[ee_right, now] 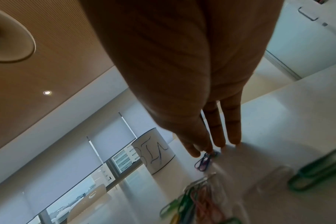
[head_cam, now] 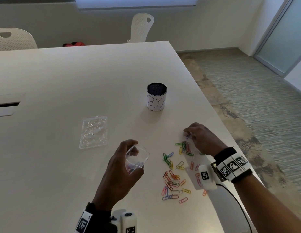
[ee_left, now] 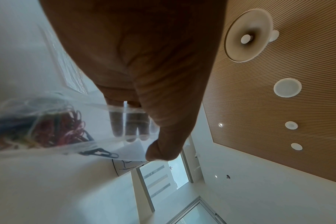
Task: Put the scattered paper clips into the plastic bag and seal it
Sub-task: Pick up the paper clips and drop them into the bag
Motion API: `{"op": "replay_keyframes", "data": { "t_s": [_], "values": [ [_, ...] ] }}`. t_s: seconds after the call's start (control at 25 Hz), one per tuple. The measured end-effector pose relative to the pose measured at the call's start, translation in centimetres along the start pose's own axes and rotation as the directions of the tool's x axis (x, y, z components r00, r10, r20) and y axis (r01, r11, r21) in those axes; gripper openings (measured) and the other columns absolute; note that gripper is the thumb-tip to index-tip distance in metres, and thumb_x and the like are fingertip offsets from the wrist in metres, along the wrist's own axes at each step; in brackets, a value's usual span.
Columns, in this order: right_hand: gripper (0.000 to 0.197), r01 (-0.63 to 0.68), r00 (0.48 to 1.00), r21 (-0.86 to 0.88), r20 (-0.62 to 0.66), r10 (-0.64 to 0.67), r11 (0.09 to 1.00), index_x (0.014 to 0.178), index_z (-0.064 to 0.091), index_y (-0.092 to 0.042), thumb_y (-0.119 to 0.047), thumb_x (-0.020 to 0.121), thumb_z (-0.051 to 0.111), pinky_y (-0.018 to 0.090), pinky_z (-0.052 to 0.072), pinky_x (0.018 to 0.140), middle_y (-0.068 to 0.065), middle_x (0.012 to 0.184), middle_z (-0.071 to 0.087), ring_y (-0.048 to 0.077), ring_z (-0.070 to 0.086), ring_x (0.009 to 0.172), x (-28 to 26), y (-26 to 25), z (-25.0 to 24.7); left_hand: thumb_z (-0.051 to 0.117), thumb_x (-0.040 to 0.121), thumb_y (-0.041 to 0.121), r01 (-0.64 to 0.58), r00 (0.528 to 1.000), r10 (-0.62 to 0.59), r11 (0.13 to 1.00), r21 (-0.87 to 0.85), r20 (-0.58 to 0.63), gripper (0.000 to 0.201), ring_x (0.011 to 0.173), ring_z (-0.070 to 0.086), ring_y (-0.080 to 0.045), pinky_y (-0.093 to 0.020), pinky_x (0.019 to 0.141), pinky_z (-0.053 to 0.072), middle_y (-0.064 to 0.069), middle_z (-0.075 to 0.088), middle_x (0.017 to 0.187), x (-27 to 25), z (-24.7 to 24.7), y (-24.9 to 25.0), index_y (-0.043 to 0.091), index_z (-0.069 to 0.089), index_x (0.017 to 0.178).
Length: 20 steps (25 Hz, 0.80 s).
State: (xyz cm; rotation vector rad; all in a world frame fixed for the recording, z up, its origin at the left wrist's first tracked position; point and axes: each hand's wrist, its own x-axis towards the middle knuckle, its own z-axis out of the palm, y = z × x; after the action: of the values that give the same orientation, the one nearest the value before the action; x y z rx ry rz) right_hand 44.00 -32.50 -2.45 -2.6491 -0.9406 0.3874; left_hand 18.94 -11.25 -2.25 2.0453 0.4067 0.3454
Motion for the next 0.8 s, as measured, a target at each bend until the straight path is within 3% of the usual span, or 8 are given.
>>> {"op": "replay_keyframes", "data": {
  "t_s": [0.12, 0.2, 0.32, 0.4, 0.64, 0.8],
  "values": [
    [0.031, 0.081, 0.995, 0.023, 0.053, -0.082, 0.996, 0.128, 0.067, -0.011, -0.008, 0.104, 0.049, 0.031, 0.05, 0.101, 0.003, 0.13, 0.059, 0.022, 0.058, 0.119, -0.8, -0.4, 0.6, 0.08, 0.081, 0.006, -0.004, 1.0, 0.004, 1.0, 0.004, -0.003, 0.068, 0.106, 0.068, -0.014, -0.008, 0.074, 0.053, 0.012, 0.063, 0.114, -0.1, -0.2, 0.1, 0.032, 0.049, 0.135],
    [0.027, 0.078, 0.991, 0.06, 0.102, -0.084, 0.995, 0.128, 0.067, -0.014, -0.015, 0.102, 0.059, 0.025, 0.05, 0.093, 0.0, 0.128, 0.059, 0.018, 0.061, 0.113, -1.4, -0.7, 0.4, 0.08, 0.082, 0.005, 0.003, 1.0, -0.003, 1.0, -0.004, -0.002, 0.067, 0.108, 0.067, -0.01, -0.008, 0.074, 0.053, 0.012, 0.063, 0.114, -0.1, -0.1, 0.1, 0.032, 0.049, 0.135],
    [0.059, 0.053, 0.98, 0.053, 0.188, -0.062, 0.997, 0.142, 0.054, -0.025, -0.035, 0.089, 0.077, 0.03, 0.052, 0.099, -0.006, 0.135, 0.053, 0.014, 0.056, 0.116, -2.0, -1.2, -0.4, 0.079, 0.081, 0.005, 0.006, 1.0, -0.006, 1.0, 0.003, -0.002, 0.068, 0.106, 0.066, -0.009, -0.006, 0.074, 0.051, 0.011, 0.064, 0.114, -0.1, 0.0, 0.0, 0.031, 0.049, 0.136],
    [0.072, 0.069, 0.98, -0.036, 0.192, -0.061, 0.997, 0.148, 0.049, -0.031, -0.043, 0.084, 0.08, 0.034, 0.048, 0.105, -0.005, 0.136, 0.05, 0.016, 0.051, 0.124, -2.4, -1.7, -0.2, 0.08, 0.08, 0.006, -0.003, 1.0, 0.003, 1.0, 0.012, -0.003, 0.069, 0.107, 0.067, -0.01, -0.006, 0.075, 0.052, 0.011, 0.064, 0.114, -0.1, 0.1, -0.2, 0.032, 0.049, 0.136],
    [0.035, 0.144, 0.989, -0.124, 0.04, -0.14, 0.982, 0.128, 0.066, -0.028, -0.028, 0.094, 0.071, 0.029, 0.051, 0.099, -0.001, 0.127, 0.061, 0.017, 0.059, 0.112, -3.5, -3.8, 2.7, 0.08, 0.08, 0.007, -0.012, 1.0, 0.012, 1.0, 0.022, -0.002, 0.069, 0.111, 0.064, -0.008, -0.008, 0.077, 0.053, 0.013, 0.064, 0.114, -0.3, 0.1, -0.3, 0.034, 0.048, 0.135],
    [0.021, 0.181, 0.983, -0.157, 0.001, -0.183, 0.971, 0.119, 0.068, -0.021, -0.017, 0.101, 0.058, 0.028, 0.055, 0.09, 0.001, 0.114, 0.065, 0.018, 0.062, 0.1, -4.3, -4.9, 3.2, 0.08, 0.08, 0.007, -0.016, 1.0, 0.016, 1.0, 0.016, 0.002, 0.069, 0.114, 0.062, -0.006, -0.009, 0.077, 0.054, 0.013, 0.064, 0.114, -0.3, 0.2, -0.3, 0.033, 0.048, 0.135]
  ]
}}
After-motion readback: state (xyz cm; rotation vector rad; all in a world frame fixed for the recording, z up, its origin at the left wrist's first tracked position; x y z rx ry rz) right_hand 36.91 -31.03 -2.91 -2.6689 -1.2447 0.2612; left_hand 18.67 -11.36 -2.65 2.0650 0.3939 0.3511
